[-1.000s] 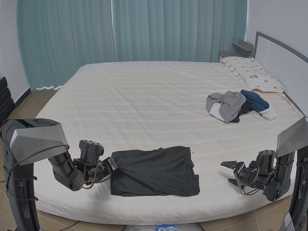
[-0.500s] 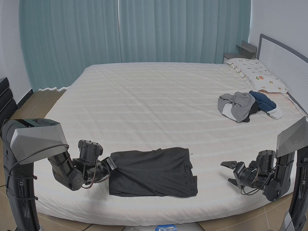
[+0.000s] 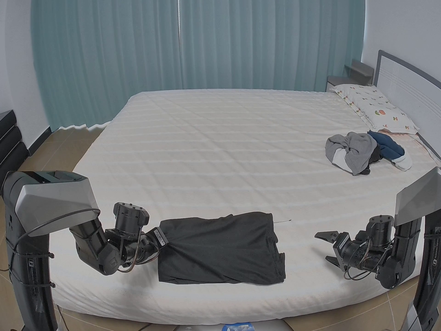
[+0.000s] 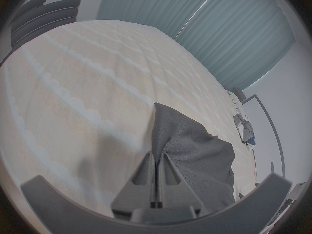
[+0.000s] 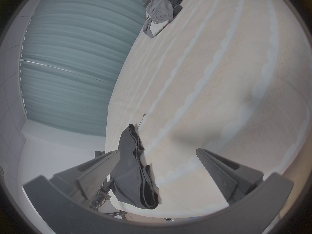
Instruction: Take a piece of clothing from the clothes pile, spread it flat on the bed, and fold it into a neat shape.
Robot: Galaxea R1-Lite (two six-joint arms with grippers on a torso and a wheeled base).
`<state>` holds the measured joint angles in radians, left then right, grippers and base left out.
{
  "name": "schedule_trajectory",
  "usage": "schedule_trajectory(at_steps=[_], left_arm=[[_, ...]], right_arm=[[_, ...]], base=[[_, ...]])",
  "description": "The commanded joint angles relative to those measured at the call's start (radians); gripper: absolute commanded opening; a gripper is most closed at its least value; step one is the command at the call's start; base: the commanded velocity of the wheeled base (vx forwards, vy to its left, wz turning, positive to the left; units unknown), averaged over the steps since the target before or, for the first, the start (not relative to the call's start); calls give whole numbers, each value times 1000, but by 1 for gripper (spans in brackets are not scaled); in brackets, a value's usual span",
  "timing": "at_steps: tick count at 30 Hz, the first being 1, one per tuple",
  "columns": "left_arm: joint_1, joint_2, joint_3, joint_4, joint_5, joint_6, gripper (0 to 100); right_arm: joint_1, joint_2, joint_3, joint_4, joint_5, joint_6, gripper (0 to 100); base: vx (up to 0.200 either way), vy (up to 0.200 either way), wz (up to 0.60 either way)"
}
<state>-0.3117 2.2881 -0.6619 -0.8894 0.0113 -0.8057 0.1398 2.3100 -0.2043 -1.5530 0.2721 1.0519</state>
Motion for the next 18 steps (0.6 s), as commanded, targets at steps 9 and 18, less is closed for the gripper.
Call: schedule_trajectory(at_steps=[9, 18], left_arm=[[-3, -41, 28, 0, 4, -3, 100], [40, -243, 108, -2, 6, 7, 100]], right_arm=[[0, -64, 17, -15, -10, -9, 100], [-2, -250, 157, -15, -40, -115, 100]], base=[[0, 0, 0], [0, 0, 0]])
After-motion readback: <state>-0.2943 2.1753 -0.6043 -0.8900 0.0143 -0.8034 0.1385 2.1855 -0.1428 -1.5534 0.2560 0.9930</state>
